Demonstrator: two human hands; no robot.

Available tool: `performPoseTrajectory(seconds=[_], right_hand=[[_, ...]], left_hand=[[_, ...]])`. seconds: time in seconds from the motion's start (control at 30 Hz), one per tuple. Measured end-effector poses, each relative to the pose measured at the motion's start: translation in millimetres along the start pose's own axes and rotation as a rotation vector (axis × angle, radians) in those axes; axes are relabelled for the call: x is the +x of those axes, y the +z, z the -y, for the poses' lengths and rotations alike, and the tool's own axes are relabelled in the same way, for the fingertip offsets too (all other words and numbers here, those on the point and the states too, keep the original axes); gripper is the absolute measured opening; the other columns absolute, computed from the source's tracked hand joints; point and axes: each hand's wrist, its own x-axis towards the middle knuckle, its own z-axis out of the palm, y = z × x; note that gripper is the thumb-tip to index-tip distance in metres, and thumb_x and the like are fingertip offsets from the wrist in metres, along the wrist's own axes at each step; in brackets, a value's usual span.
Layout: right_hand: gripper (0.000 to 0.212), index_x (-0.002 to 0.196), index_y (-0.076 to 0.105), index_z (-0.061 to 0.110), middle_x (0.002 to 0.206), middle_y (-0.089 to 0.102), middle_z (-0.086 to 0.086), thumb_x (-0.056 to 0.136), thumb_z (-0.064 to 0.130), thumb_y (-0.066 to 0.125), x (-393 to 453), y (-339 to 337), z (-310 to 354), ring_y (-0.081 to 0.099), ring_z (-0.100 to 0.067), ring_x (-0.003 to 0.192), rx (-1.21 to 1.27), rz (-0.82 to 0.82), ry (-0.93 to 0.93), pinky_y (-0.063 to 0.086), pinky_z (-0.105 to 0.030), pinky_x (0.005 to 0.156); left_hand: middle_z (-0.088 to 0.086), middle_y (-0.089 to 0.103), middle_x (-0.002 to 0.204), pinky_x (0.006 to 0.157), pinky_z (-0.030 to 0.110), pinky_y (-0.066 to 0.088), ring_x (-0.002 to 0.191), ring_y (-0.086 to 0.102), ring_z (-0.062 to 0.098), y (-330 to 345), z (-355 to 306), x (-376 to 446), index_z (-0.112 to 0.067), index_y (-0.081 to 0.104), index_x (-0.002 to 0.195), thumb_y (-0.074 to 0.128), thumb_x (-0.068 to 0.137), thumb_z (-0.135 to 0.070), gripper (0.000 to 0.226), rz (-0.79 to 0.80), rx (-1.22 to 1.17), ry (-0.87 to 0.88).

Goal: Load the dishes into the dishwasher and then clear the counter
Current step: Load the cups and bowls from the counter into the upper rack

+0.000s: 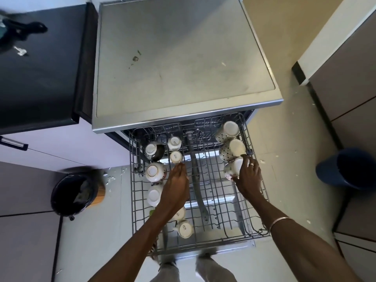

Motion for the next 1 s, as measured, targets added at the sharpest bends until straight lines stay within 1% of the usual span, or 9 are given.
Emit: performPoseTrajectory(seconds=[0.1, 0.17, 0.3, 0.43, 0.53, 0.6, 0.7, 0.83, 1.0], right_hand=[[0.106, 0.142, 0.038, 0.000, 0.127, 0.054, -0.025, 0.056, 0.031, 0.093, 2.1, -13.2, -4.4, 0.047, -0.044, 0.119, 0.005, 0.024, -0.023, 0.044, -0.052, 0.093], [0.105, 0.144, 0.037, 0.002, 0.132, 0.052, -0.023, 0.060, 0.034, 0.091, 1.4, -23.3, -7.1, 0.045, -0.042, 0.121, 0.015, 0.046, -0.024, 0.042, -0.051, 0.096], [0.072, 0.140, 0.042, 0.005, 0.135, 0.053, -0.019, 0.081, 0.031, 0.076, -6.7, -58.8, 2.9, 0.044, -0.038, 0.126, 0.122, -0.044, -0.085, 0.040, -0.048, 0.102], [0.044, 0.130, 0.052, 0.011, 0.130, 0.056, -0.015, 0.091, 0.027, 0.063, -12.6, -107.5, 34.5, 0.047, -0.033, 0.122, 0.205, -0.165, -0.207, 0.043, -0.044, 0.099], [0.037, 0.124, 0.058, 0.009, 0.123, 0.059, -0.016, 0.095, 0.030, 0.049, -5.8, -136.2, 68.0, 0.051, -0.033, 0.116, 0.239, -0.256, -0.353, 0.046, -0.042, 0.096], [0.040, 0.124, 0.059, 0.008, 0.122, 0.060, -0.015, 0.094, 0.030, 0.045, 8.6, -153.3, 101.7, 0.052, -0.032, 0.115, 0.240, -0.276, -0.423, 0.046, -0.042, 0.097], [0.038, 0.127, 0.057, 0.006, 0.122, 0.060, -0.015, 0.093, 0.022, 0.055, 32.2, -171.8, 163.3, 0.053, -0.033, 0.116, 0.250, -0.302, -0.475, 0.045, -0.039, 0.098], [0.039, 0.128, 0.056, 0.003, 0.122, 0.059, -0.020, 0.092, 0.018, 0.057, 56.3, -185.7, 268.5, 0.052, -0.038, 0.114, 0.262, -0.317, -0.498, 0.046, -0.043, 0.096], [0.039, 0.128, 0.056, 0.003, 0.124, 0.057, -0.021, 0.091, 0.013, 0.058, 91.2, -178.5, 408.3, 0.050, -0.040, 0.116, 0.260, -0.269, -0.505, 0.044, -0.043, 0.096]], left_hand=[[0.018, 0.034, 0.154, 0.117, 0.039, 0.031, 0.145, 0.029, 0.031, -8.2, -8.2, 3.6, -0.003, 0.027, 0.151, 0.043, 0.098, -0.008, 0.055, 0.010, -0.011, 0.000], [0.018, 0.032, 0.155, 0.118, 0.041, 0.029, 0.145, 0.027, 0.031, -15.3, -14.9, 3.1, -0.003, 0.025, 0.152, 0.042, 0.099, -0.008, 0.056, 0.025, -0.010, -0.006], [0.022, 0.034, 0.153, 0.118, 0.042, 0.029, 0.144, 0.029, 0.033, -44.7, -29.7, -1.7, 0.000, 0.028, 0.150, 0.041, 0.100, -0.010, 0.053, 0.021, 0.004, -0.026], [0.020, 0.030, 0.156, 0.121, 0.040, 0.023, 0.147, 0.024, 0.030, -85.1, -35.4, -1.7, 0.000, 0.025, 0.151, 0.039, 0.101, -0.009, 0.053, -0.032, 0.041, -0.022], [0.019, 0.030, 0.156, 0.122, 0.038, 0.021, 0.147, 0.024, 0.030, -120.6, -32.0, -1.8, 0.000, 0.026, 0.150, 0.041, 0.099, -0.005, 0.054, -0.119, 0.049, -0.046], [0.020, 0.030, 0.156, 0.122, 0.039, 0.020, 0.147, 0.023, 0.031, -152.0, -22.5, -2.8, 0.002, 0.026, 0.149, 0.042, 0.100, -0.007, 0.052, -0.189, 0.045, -0.054], [0.015, 0.027, 0.158, 0.121, 0.041, 0.022, 0.149, 0.020, 0.028, -199.5, 2.0, -4.4, 0.000, 0.026, 0.150, 0.039, 0.103, -0.012, 0.050, -0.283, 0.018, -0.096], [0.016, 0.029, 0.157, 0.121, 0.036, 0.022, 0.148, 0.023, 0.028, -255.9, 60.2, 3.2, 0.000, 0.027, 0.150, 0.039, 0.103, -0.012, 0.050, -0.390, 0.006, -0.147], [0.017, 0.028, 0.157, 0.123, 0.033, 0.013, 0.149, 0.020, 0.028, -312.5, 158.4, 25.0, 0.001, 0.026, 0.150, 0.032, 0.104, -0.016, 0.049, -0.400, 0.014, -0.168]])
